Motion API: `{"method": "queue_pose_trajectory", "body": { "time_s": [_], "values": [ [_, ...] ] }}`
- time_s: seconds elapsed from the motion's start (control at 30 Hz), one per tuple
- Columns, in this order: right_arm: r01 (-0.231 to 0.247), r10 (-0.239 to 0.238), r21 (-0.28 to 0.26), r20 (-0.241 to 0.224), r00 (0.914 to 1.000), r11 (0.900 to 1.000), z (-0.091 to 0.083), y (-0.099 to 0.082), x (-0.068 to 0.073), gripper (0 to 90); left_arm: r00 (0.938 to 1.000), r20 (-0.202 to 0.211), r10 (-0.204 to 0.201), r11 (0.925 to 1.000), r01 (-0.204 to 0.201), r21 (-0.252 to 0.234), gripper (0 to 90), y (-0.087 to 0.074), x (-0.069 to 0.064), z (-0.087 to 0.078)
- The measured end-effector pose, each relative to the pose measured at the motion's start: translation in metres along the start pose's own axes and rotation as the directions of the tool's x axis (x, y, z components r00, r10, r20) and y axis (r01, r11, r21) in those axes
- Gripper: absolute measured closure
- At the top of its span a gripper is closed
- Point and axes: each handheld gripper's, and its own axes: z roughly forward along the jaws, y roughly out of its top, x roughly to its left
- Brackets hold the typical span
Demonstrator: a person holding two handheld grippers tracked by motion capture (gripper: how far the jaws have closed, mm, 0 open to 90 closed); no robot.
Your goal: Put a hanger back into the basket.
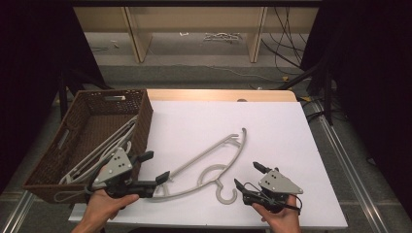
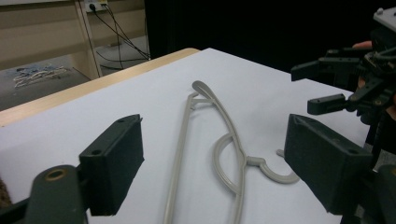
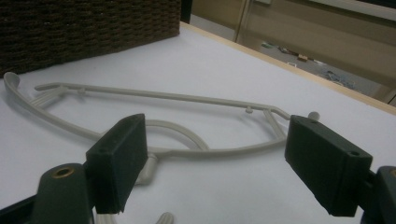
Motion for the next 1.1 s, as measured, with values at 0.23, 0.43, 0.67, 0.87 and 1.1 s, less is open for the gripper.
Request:
{"method": "queue_pose_trajectory", "body": {
  "time_s": [0.23, 0.43, 0.67, 0.87, 1.1],
  "values": [
    [-0.003, 0.003, -0.003, 0.000, 1.0000, 1.0000, 0.000, -0.001, -0.001, 22.2, 0.9996, 0.021, 0.017, 0.9987, -0.018, 0.047, 16.6, -0.016, -0.009, 0.015],
    [-0.024, 0.024, -0.005, -0.005, 0.9997, 0.9997, -0.003, -0.001, -0.001, 22.2, 0.9998, 0.022, 0.002, 0.9957, -0.004, 0.092, 16.1, -0.029, -0.015, 0.027],
    [-0.010, 0.010, -0.021, -0.013, 0.9999, 0.9997, -0.004, 0.000, -0.002, 22.1, 0.9994, 0.010, 0.032, 0.9932, -0.033, 0.112, 16.1, -0.036, -0.020, 0.036],
    [-0.005, 0.005, -0.020, -0.014, 0.9999, 0.9998, -0.004, -0.001, -0.002, 22.1, 0.9976, 0.028, 0.063, 0.9880, -0.066, 0.139, 16.1, -0.041, -0.023, 0.042],
    [-0.002, 0.002, -0.021, -0.005, 1.0000, 0.9998, -0.006, -0.001, -0.002, 22.0, 0.9967, 0.050, 0.063, 0.9838, -0.070, 0.165, 16.1, -0.044, -0.027, 0.053]
  ]
}}
